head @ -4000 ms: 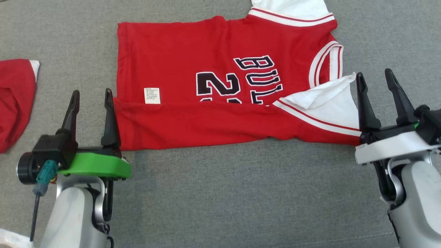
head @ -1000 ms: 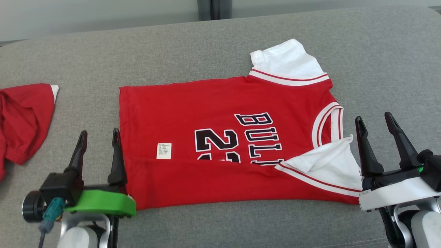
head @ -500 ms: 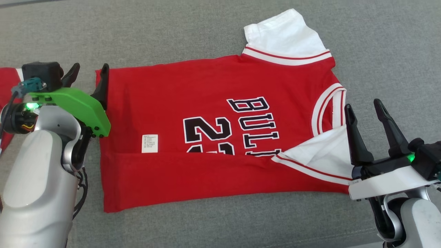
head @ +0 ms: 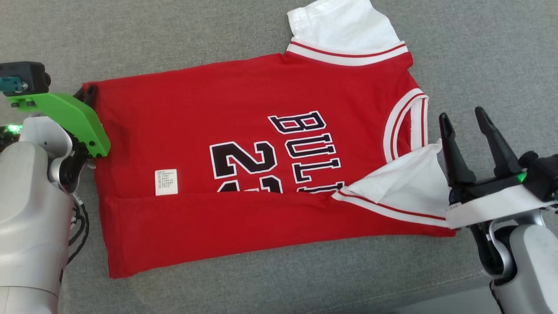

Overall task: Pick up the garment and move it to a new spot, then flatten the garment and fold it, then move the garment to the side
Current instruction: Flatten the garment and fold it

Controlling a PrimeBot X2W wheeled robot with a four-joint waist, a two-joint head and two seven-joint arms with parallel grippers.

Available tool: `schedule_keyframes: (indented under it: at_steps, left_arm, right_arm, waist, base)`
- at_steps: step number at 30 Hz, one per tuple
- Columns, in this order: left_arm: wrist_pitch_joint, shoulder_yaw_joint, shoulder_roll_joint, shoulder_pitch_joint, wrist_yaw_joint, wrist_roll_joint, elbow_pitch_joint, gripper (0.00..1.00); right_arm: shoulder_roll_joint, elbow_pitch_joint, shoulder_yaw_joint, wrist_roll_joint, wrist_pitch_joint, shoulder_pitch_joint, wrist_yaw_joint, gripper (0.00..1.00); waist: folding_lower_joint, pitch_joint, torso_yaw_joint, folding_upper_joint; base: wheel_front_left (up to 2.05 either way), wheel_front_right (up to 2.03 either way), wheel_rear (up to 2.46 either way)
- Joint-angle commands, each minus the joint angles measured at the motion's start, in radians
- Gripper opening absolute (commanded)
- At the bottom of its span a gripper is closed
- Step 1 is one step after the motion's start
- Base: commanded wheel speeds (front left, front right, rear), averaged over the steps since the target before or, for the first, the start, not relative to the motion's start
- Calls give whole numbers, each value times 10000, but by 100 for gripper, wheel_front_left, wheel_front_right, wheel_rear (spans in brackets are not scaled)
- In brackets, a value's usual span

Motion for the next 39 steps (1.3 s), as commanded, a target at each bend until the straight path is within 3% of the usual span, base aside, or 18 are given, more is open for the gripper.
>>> schedule_keyframes:
  at_steps: [1, 9, 19, 27, 34, 35, 37, 38, 39]
  left_arm:
    - [84, -136, -19, 25, -23, -85, 287, 0]
    - [-266, -970, -450, -358, -56, -298, 494, 0]
    - [-741, -2059, -1044, -1311, -61, -644, 203, 0]
    - [-1072, -2794, -1467, -1961, -39, -1045, 305, 0]
    - [-1281, -3313, -1513, -2193, -1, -1523, 611, 0]
    - [-1294, -3370, -1490, -2217, -1, -1586, 655, 0]
    - [-1319, -3509, -1455, -2237, 10, -1755, 732, 0]
    - [-1354, -3564, -1420, -2247, 10, -1833, 776, 0]
    - [-1365, -3612, -1385, -2262, 10, -1890, 803, 0]
  right_arm:
    - [-270, 164, 9, 135, 27, -434, -10, 100]
    - [-1299, 1674, 211, 908, 507, -2801, -9, 100]
    - [-2155, 4172, 1205, 1908, 1449, -5947, -9, 100]
    - [-2585, 6277, 2256, 2302, 2414, -8102, -7, 100]
    - [-2688, 7706, 3353, 2720, 3815, -9284, -7, 100]
    - [-2665, 7878, 3452, 2856, 4062, -9339, -7, 58]
    - [-2678, 8084, 3717, 3061, 4510, -9466, -7, 10]
    - [-2702, 8110, 3844, 3190, 4626, -9538, -4, 0]
    - [-2726, 8131, 3924, 3278, 4713, -9583, -6, 0]
  waist:
    - [0, -36, 42, 0]
    - [0, 96, 663, 0]
    - [0, 1151, 1809, 0]
    - [0, 1817, 2564, 0]
    - [0, 1958, 2774, 0]
    - [0, 1958, 2779, 0]
    - [0, 1942, 2768, 0]
    - [0, 1923, 2752, 0]
    - [0, 1904, 2732, 0]
  base:
    - [0, 0, 0]
    - [0, 0, 0]
    - [0, 0, 0]
    - [0, 0, 0]
    - [0, 0, 0]
    - [0, 0, 0]
    - [0, 0, 0]
    - [0, 0, 0]
    - [0, 0, 0]
